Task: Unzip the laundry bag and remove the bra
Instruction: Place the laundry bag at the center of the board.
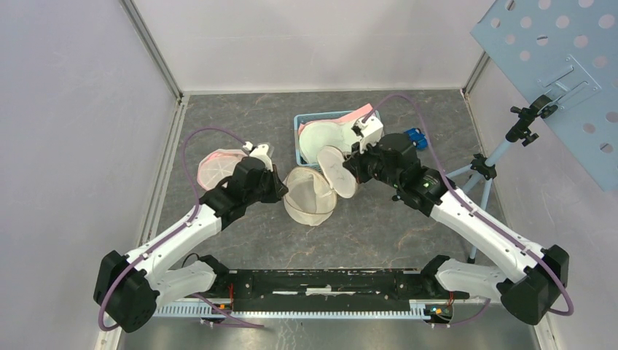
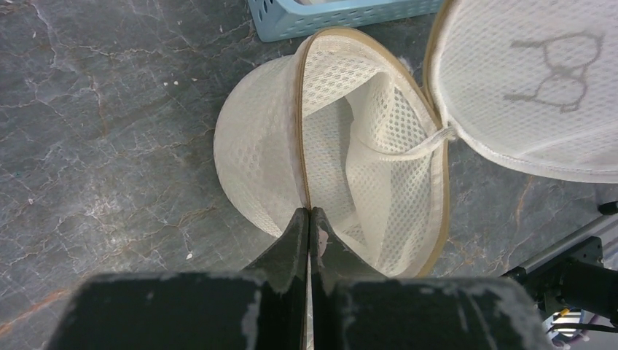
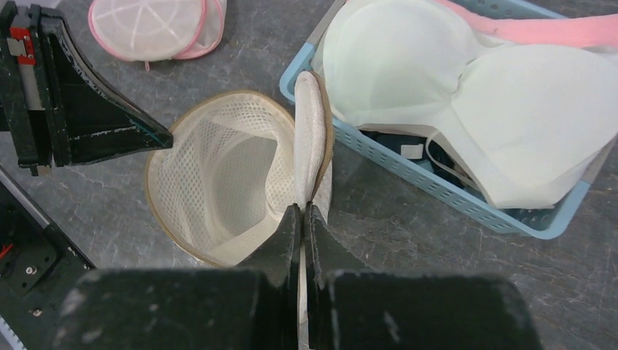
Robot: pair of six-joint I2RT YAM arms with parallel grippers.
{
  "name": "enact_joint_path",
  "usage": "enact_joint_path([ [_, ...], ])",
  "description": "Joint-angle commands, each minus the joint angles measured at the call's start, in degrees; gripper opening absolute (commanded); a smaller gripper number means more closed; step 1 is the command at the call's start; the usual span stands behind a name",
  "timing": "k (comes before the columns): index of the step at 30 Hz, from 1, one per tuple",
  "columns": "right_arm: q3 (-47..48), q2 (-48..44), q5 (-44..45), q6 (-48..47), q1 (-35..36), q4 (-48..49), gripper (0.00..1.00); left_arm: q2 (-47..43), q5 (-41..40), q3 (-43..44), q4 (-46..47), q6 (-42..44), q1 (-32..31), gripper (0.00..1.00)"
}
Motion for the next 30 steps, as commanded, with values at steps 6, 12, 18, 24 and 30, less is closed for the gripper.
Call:
enact_joint_path([
  [6,1.52,5.67,5.98,-2.37,7.47,4.29,0.0,0.55,1.04,-2.2,3.73,-2.99,-0.25,0.02],
  [12,4.78,11.44,11.03,-3.7,13.8,5.1,0.0,1.62,-0.25,-2.33,1.66,-3.45,-0.26,0.02],
  [18,8.3,18.74,13.93,-4.12,19.46,6.41,0.0,2.87,-2.26,-1.84,-1.55,-5.29,0.0,0.04],
  [24,10.55,25.4,15.55,-4.16,23.35,6.85,0.0,-1.19,-1.53,-2.55,-4.17,-8.57,3.88,0.38],
  [30,10.33,28.74,16.43,-3.83,25.66,7.83,0.0,-6.39,-5.4,-0.25,-10.93,-8.66,6.45,0.59],
])
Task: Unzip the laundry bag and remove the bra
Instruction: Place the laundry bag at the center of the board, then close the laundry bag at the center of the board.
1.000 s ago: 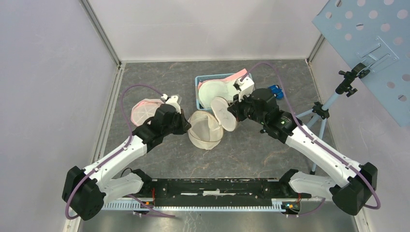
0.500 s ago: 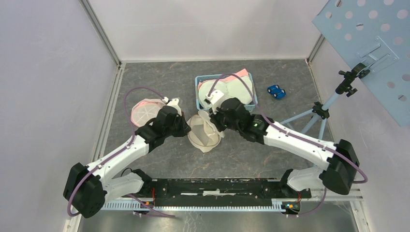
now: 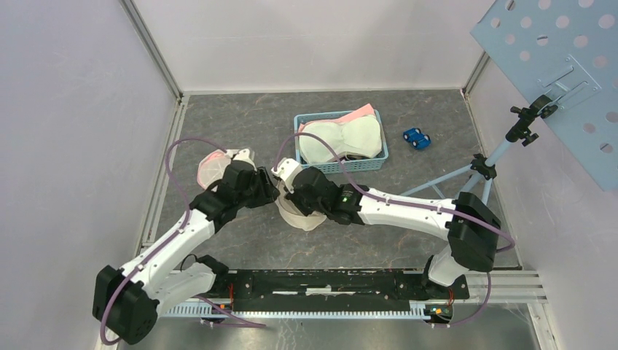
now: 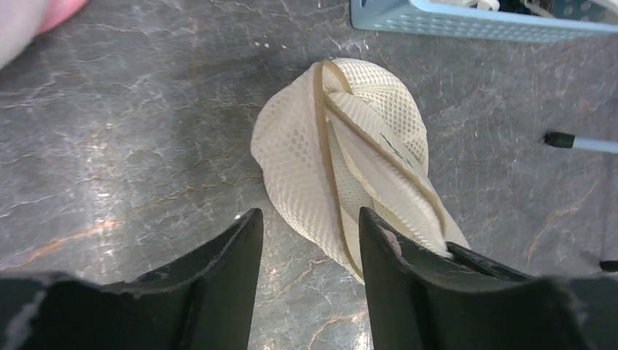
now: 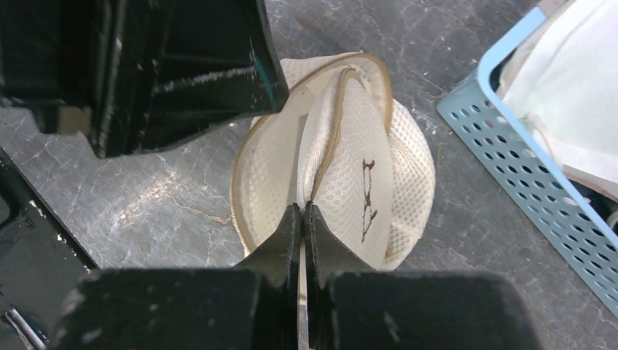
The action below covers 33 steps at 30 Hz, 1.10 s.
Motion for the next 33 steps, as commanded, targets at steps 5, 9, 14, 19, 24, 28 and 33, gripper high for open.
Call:
enact_joint_path([
  [5,2.35,2.89,-2.54,2.18,1.79,4.55,0.0,-7.73,-6.55,2.46,-8.18,-3.89,4.03,0.68],
  [9,2.05,2.83,-6.79,3.87,2.11,5.65,0.18,-9.51,-5.96,2.76,-9.34,-4.04,6.57,0.75],
  [14,1.58,0.42,-8.38,4.67,2.11,6.45,0.46,-8.96,-3.56,4.9,-9.56,-3.0,7.96,0.79],
  [19,1.01,-6.44,-8.14,5.41,0.23,6.02,0.55,-6.12,5.67,8.63,-7.54,2.58,8.06,0.77],
  [24,-3.91,-16.46,-9.82,7.3,-5.34,7.08,0.61,-1.33,19.27,13.16,-4.83,13.02,5.82,0.7],
  [28,-6.77,-22.53,-10.07,7.33,-10.11,5.04,0.63,4.19,18.17,17.33,-7.9,20.18,0.82,0.7],
  [33,-8.06,-26.06,-11.03,6.9,-13.71,2.1,0.64,11.3,12.67,18.68,-9.14,22.44,-5.39,0.65],
])
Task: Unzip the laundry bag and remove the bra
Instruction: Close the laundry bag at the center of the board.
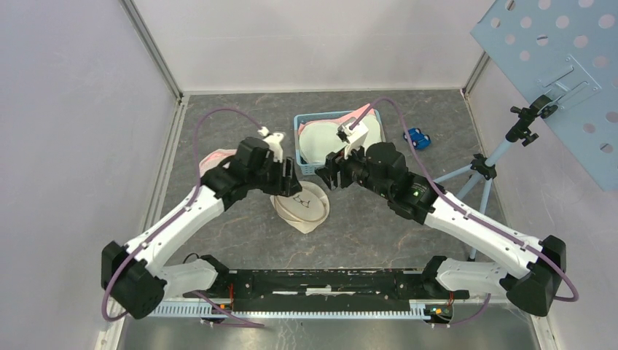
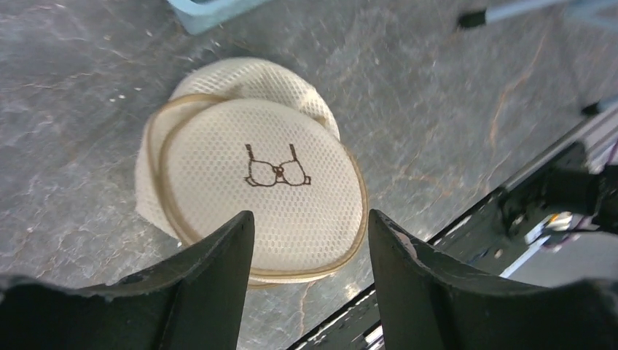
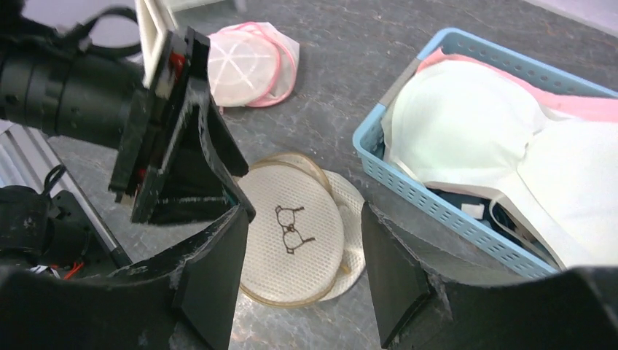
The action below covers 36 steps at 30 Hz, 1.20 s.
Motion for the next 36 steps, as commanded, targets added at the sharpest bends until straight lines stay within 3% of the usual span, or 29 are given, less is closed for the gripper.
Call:
enact_joint_path([
  [1,-1.52,-1.31,-1.32,0.14,-1.27,-2.91,0.65,5.34,-2.78,1.43,-2.35,6.57,-3.14,0.64],
  [14,-4.09,-2.23,-1.43,0.18,-2.45,-3.15,0.68,17.5,-10.51,-5.54,0.43,7.54,-7.1,0.71],
  [19,-4.65,-2.29,-1.75,0.35,-2.55,-2.88,0.68,22.66,-16.91,-2.35,-4.83,8.87,-7.1,0.76],
  [26,-3.85,-3.0,-1.33,-0.95,-2.84,-3.97,0.68,23.73,-15.26,2.63,-12.94,11.45,-4.88,0.76],
  [30,-3.94,-3.08,-1.59,-1.46,-3.06,-4.24,0.68,25.01,-22.37,5.69,-19.81,14.71,-4.49,0.74],
  [33,-4.03,-3.44,-1.47,-1.87,-3.1,-4.47,0.68,25.16,-22.07,4.49,-20.54,14.24,-4.26,0.74],
  [36,-4.44,-4.03,-1.45,-1.83,-3.2,-4.39,0.68,26.79,-30.42,4.33,-23.44,13.27,-4.2,0.73],
])
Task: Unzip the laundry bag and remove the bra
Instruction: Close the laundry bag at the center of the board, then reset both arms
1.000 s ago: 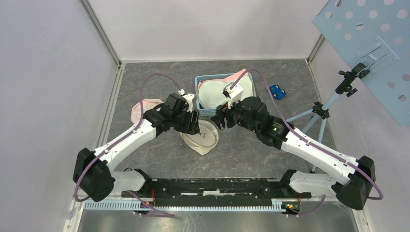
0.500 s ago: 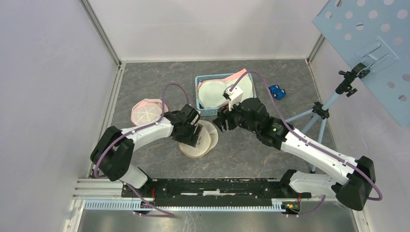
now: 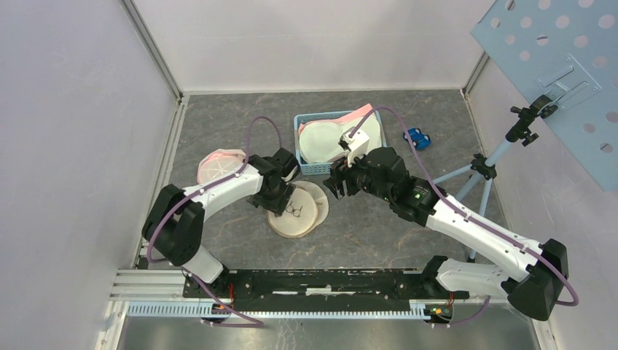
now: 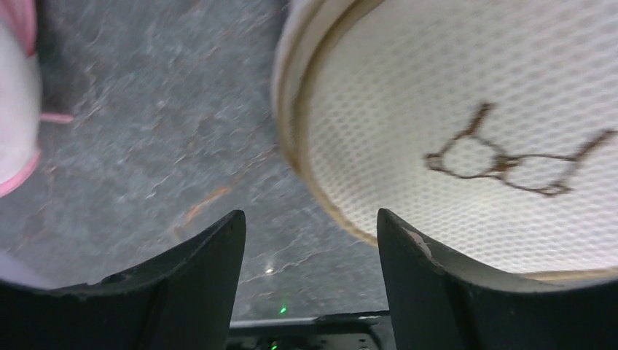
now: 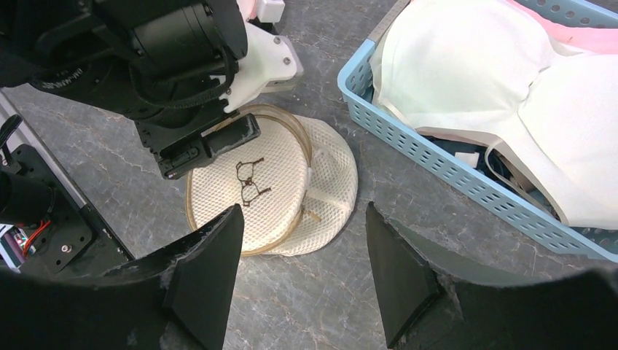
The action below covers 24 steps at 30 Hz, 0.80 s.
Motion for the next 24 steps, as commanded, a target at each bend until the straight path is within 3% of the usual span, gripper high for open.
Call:
enact_joint_path([
  [1,-0.07,-1.89,-0.18,-0.92,-0.39,0.91,0.68,0.93,-11.95,0.66,-6.2,1.87,0.34,0.73],
  [7,-0.16,-1.87,-0.41,-1.89,-0.53,0.52,0.68,-11.4,-3.69,7.12,-5.91,2.44,0.42,0.72],
  [10,-0.34,-1.74,-0.41,-1.82,-0.53,1.08,0.69,-13.17,5.09,11.89,-5.68,4.01,-0.1,0.73],
  [12,-0.17,-1.57,-0.43,-1.75,-0.52,1.31,0.69,-10.75,7.16,13.97,-5.6,5.16,-2.17,0.73],
  [18,1.04,-2.14,0.9,-2.26,-0.8,-0.16,0.71,2.47,3.27,17.08,-3.74,9.13,-10.47,0.73],
  [24,0.98,-3.33,2.62,-2.77,-1.46,-1.51,0.85,11.53,2.96,16.71,0.22,9.79,-12.11,0.73],
])
